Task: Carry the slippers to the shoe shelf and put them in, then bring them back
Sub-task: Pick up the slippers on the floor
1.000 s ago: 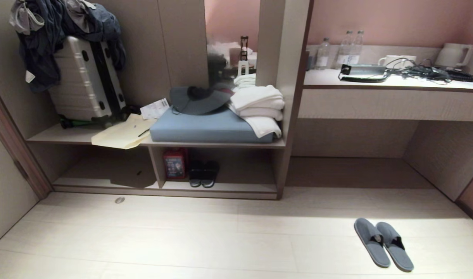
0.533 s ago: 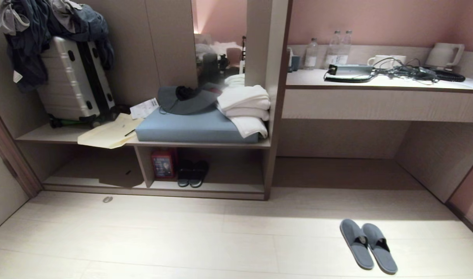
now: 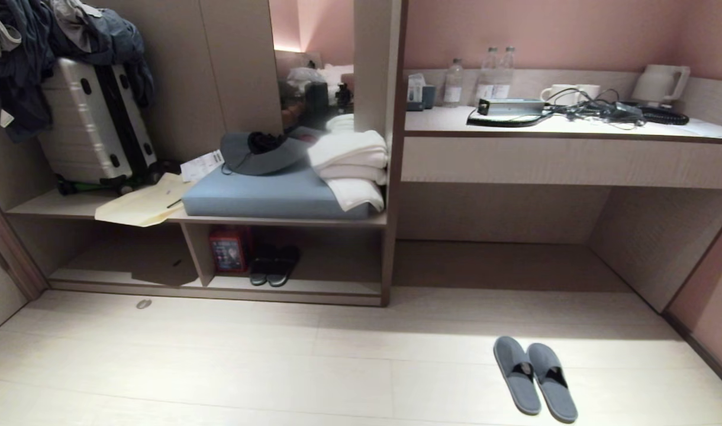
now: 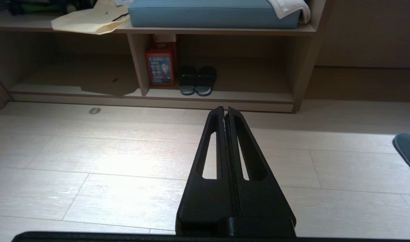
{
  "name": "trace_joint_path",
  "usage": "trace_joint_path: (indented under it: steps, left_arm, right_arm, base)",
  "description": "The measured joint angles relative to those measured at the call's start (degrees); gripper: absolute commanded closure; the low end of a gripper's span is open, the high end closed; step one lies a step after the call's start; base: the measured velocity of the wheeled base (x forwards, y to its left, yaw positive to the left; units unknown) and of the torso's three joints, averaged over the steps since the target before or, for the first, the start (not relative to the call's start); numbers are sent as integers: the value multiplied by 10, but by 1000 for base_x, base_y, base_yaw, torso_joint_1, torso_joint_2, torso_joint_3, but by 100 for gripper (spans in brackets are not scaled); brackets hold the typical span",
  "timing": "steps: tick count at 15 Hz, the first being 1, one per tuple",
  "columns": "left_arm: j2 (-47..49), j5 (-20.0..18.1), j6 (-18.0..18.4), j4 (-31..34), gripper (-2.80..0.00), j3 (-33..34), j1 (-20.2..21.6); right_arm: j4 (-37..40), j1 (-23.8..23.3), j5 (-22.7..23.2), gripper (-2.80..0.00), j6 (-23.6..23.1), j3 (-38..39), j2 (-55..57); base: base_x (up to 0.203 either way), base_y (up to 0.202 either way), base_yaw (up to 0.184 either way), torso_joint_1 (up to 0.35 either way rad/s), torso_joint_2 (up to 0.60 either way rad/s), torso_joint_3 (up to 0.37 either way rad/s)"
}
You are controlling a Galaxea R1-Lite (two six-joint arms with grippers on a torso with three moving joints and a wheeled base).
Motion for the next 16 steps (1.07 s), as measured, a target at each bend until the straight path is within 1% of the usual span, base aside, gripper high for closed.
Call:
trace_joint_path:
  steps: [16]
  left_arm:
    - [0, 0, 0, 0, 0, 0, 0]
  right_arm:
    - [0, 0, -1, 0, 0, 0, 0]
  base:
    - [0, -195, 2, 2, 2, 2]
